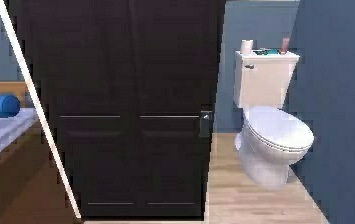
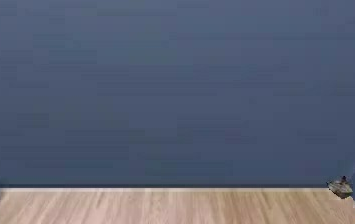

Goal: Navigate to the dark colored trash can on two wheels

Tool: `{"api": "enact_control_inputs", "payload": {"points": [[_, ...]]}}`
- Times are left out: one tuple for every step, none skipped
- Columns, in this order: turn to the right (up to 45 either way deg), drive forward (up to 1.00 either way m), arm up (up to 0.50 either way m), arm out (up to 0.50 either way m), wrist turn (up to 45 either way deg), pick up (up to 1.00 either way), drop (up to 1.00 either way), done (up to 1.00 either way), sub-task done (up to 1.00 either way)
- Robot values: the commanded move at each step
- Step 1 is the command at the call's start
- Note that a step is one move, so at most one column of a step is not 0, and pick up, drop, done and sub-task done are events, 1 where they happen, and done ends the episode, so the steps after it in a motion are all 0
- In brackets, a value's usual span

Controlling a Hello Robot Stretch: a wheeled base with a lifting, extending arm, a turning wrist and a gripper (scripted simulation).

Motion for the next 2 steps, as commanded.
{"api": "enact_control_inputs", "payload": {"points": [[-45.0, 0.00, 0.00, 0.00, 0.0, 0.00, 0.00, 0.00, 0.00], [-45.0, 0.00, 0.00, 0.00, 0.0, 0.00, 0.00, 0.00, 0.00]]}}
